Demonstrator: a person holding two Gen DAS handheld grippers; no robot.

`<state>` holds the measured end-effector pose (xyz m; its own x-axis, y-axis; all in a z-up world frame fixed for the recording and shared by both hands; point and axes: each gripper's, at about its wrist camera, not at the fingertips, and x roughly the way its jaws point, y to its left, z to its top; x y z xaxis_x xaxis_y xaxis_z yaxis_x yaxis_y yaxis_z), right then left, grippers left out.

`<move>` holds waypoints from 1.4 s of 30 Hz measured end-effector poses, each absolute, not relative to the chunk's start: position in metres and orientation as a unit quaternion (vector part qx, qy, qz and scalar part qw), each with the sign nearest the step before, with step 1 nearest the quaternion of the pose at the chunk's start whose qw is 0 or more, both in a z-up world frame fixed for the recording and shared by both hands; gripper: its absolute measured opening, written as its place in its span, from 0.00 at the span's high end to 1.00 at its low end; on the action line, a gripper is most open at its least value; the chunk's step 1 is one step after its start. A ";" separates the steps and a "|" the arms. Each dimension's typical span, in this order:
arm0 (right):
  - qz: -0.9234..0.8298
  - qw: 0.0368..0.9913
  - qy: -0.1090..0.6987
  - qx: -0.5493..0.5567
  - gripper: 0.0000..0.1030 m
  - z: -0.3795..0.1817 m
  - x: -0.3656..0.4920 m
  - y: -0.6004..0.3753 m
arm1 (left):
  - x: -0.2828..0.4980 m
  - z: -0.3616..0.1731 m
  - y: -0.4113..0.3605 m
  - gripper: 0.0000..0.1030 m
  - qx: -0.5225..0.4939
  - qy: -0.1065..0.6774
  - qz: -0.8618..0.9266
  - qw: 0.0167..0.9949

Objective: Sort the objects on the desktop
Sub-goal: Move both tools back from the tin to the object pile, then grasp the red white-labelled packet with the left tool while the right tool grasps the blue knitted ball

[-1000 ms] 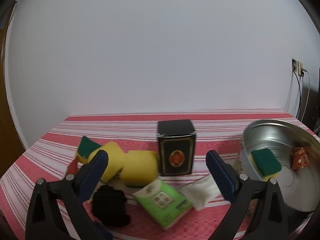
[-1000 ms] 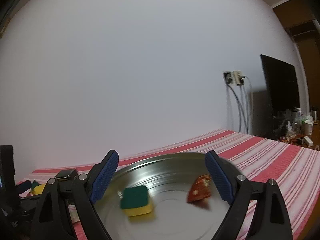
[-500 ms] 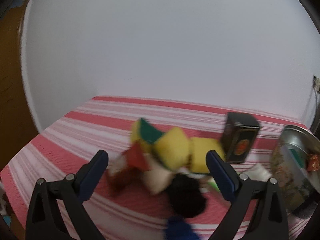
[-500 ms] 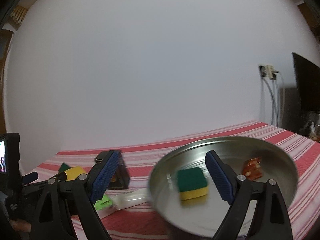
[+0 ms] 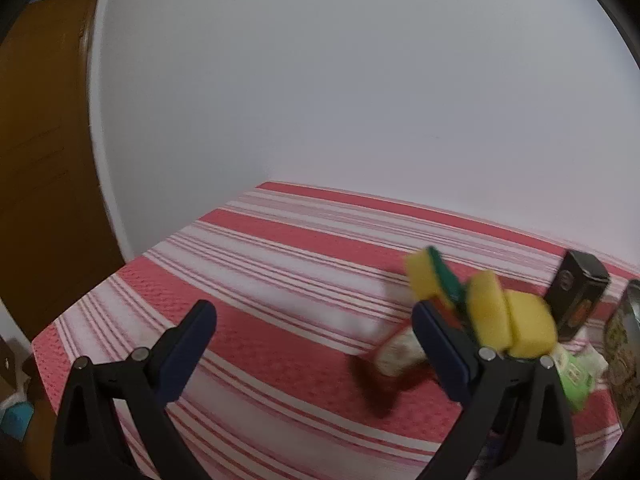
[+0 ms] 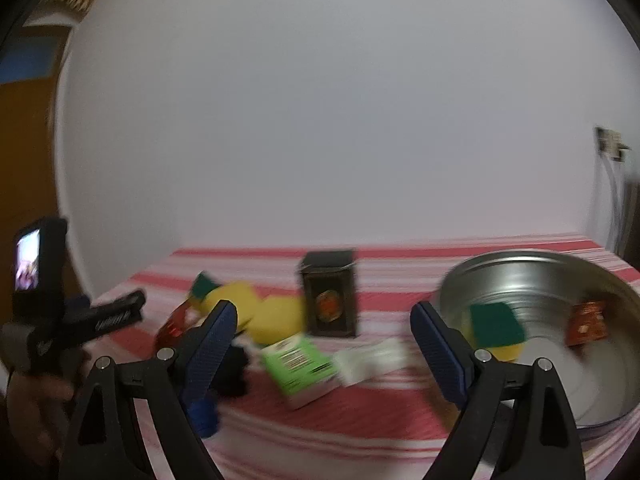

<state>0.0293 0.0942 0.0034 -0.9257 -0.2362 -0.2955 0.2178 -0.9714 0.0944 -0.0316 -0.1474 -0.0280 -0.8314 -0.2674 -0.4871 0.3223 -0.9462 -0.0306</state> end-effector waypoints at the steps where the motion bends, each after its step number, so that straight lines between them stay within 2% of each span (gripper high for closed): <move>1: -0.978 0.126 -0.026 0.163 0.12 0.002 0.028 0.089 | -0.032 -0.029 -0.153 0.03 0.247 0.060 -0.954 0.159; 5: -0.965 0.162 -0.034 0.203 0.12 -0.017 0.024 0.068 | -0.030 -0.032 -0.174 0.03 0.253 0.090 -0.948 0.171; 9: -0.965 0.167 0.008 0.201 0.12 -0.019 0.030 0.046 | -0.030 -0.034 -0.183 0.03 0.262 0.102 -0.945 0.169; 17: -0.954 0.185 0.036 0.234 0.12 -0.024 0.027 0.027 | -0.037 -0.031 -0.190 0.03 0.263 0.059 -0.944 0.191; 26: -0.927 0.221 0.073 0.293 0.15 -0.033 0.018 0.004 | -0.048 -0.036 -0.182 0.03 0.300 0.045 -0.939 0.163; 28: -0.919 0.228 0.082 0.310 0.23 -0.036 0.015 -0.002 | -0.048 -0.036 -0.179 0.03 0.304 0.035 -0.940 0.153; 29: -0.916 0.226 0.090 0.320 0.33 -0.039 0.013 -0.006 | -0.049 -0.037 -0.176 0.03 0.307 0.029 -0.940 0.148; 30: -0.912 0.224 0.098 0.330 0.39 -0.042 0.010 -0.010 | -0.051 -0.037 -0.175 0.03 0.308 0.025 -0.940 0.146; 37: -0.885 0.220 0.085 0.402 0.39 -0.055 -0.013 -0.010 | -0.057 -0.040 -0.165 0.03 0.323 0.001 -0.940 0.110; 40: -0.883 0.232 0.093 0.397 0.53 -0.055 -0.012 -0.012 | -0.058 -0.042 -0.159 0.03 0.336 -0.009 -0.938 0.086; 41: -0.884 0.237 0.095 0.393 0.63 -0.055 -0.010 -0.012 | -0.059 -0.043 -0.159 0.03 0.339 -0.011 -0.937 0.080; 42: -0.883 0.241 0.095 0.391 0.63 -0.055 -0.009 -0.012 | -0.059 -0.044 -0.156 0.03 0.342 -0.016 -0.937 0.070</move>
